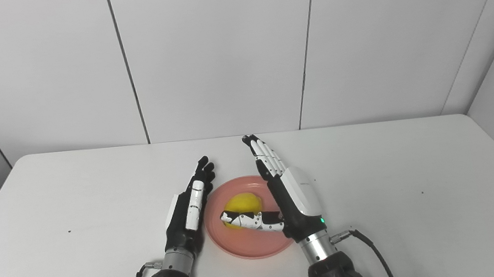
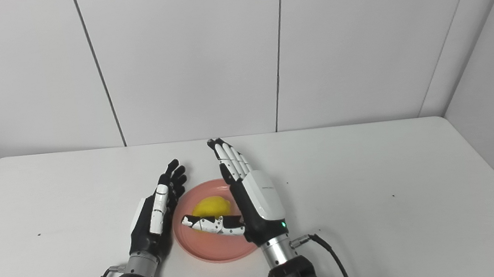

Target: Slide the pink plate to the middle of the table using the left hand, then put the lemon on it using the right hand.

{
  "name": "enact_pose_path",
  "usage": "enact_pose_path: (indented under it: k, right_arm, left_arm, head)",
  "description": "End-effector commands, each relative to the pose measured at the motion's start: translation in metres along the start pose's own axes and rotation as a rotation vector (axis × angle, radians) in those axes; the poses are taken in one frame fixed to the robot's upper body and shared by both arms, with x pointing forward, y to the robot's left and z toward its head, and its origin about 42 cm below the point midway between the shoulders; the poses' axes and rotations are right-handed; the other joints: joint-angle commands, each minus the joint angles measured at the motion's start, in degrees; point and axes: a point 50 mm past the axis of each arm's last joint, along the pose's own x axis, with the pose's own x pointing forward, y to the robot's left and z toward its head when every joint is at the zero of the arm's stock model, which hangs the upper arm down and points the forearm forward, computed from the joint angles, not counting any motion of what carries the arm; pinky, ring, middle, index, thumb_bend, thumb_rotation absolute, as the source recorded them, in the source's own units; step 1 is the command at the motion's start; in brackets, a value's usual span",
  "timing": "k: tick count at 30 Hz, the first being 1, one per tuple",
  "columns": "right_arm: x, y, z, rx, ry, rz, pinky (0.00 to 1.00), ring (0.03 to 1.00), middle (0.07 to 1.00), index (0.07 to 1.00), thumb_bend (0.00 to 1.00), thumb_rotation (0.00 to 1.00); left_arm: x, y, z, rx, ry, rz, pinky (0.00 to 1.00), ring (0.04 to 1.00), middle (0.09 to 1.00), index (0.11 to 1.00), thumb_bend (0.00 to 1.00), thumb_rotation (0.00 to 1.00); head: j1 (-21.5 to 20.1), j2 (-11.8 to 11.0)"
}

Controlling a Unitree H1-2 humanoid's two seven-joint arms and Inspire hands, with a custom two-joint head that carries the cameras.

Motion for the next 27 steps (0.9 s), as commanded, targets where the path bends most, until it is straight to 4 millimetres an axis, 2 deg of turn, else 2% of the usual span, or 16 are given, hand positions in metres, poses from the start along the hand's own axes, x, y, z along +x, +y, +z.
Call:
enact_pose_path:
  k: [1, 7, 13, 21, 25, 26, 27]
  right_arm:
    - [0.010, -0.015, 0.010, 0.033, -0.081, -0.080, 0.93, 0.978, 0.993, 0.982, 0.67, 0.72]
    - [0.006, -0.037, -0.006, 0.123, 0.010, -0.138, 0.95, 0.982, 0.991, 0.989, 0.65, 0.84]
    - [0.002, -0.051, -0.022, 0.195, 0.100, -0.174, 0.90, 0.941, 0.961, 0.981, 0.63, 0.91]
    - [-0.004, -0.050, -0.040, 0.289, 0.177, -0.163, 0.91, 0.947, 0.962, 0.974, 0.64, 1.00]
    - [-0.006, -0.047, -0.045, 0.345, 0.200, -0.150, 0.92, 0.963, 0.974, 0.982, 0.61, 0.99]
    - [-0.006, -0.047, -0.045, 0.357, 0.205, -0.146, 0.94, 0.970, 0.977, 0.983, 0.62, 0.99]
    - [-0.007, -0.045, -0.046, 0.366, 0.214, -0.142, 0.94, 0.970, 0.977, 0.983, 0.62, 0.99]
  left_arm:
    - [0.002, 0.003, 0.006, 0.002, -0.043, 0.013, 0.97, 0.953, 0.952, 0.952, 0.66, 1.00]
    - [0.003, 0.008, 0.006, -0.009, -0.040, 0.038, 0.96, 0.949, 0.944, 0.943, 0.65, 1.00]
    - [0.001, 0.014, 0.004, 0.014, -0.041, 0.047, 0.97, 0.956, 0.952, 0.950, 0.65, 1.00]
    - [0.002, 0.022, 0.003, 0.023, -0.057, 0.053, 0.95, 0.956, 0.962, 0.962, 0.66, 1.00]
    - [0.002, 0.025, 0.002, 0.016, -0.057, 0.062, 0.95, 0.955, 0.965, 0.962, 0.67, 1.00]
    - [0.002, 0.025, 0.002, 0.013, -0.054, 0.063, 0.98, 0.967, 0.974, 0.968, 0.67, 1.00]
    - [0.002, 0.026, 0.002, 0.013, -0.055, 0.061, 0.98, 0.967, 0.974, 0.968, 0.67, 1.00]
  head:
    - [0.0, 0.0]
    - [0.0, -0.1]
    - [-0.1, -0.3]
    - [-0.1, -0.3]
    - [-0.1, -0.3]
    - [-0.1, -0.3]
    - [-1.2, -0.2]
